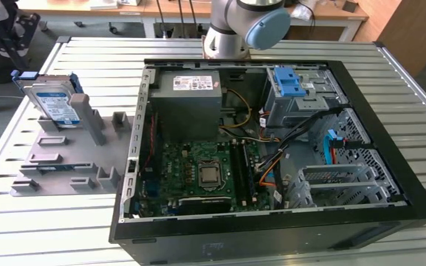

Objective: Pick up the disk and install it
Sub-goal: 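Pick up the disk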

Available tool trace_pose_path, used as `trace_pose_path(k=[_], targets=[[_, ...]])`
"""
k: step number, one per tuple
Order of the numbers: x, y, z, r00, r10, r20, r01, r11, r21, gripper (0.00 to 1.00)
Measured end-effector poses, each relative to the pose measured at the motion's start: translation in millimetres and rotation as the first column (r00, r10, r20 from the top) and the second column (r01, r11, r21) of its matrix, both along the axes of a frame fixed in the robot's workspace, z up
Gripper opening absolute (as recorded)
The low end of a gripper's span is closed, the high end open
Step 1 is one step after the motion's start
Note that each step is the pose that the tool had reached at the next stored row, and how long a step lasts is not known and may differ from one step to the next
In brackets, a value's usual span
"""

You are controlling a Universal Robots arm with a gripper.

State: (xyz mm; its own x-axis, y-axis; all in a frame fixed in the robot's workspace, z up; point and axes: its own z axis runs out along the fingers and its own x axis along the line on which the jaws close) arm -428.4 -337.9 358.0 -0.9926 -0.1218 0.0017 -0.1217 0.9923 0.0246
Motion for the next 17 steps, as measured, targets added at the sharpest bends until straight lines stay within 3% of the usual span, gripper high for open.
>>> trace_pose_path(k=[4, 8, 12, 17], targets=[[0.0, 0.0, -0.6, 0.9979, 0.065, 0.0065, -0.065, 0.9979, -0.0001, 0.11], [0.0, 0.0, -1.1, 0.9905, 0.137, 0.0094, -0.137, 0.9905, -0.0004, 0.11], [0.0, 0.0, -1.7, 0.9780, 0.208, 0.0116, -0.208, 0.9781, -0.0009, 0.11], [-0.1, 0.0, -2.2, 0.9557, 0.294, 0.0130, -0.294, 0.9558, -0.0012, 0.11]])
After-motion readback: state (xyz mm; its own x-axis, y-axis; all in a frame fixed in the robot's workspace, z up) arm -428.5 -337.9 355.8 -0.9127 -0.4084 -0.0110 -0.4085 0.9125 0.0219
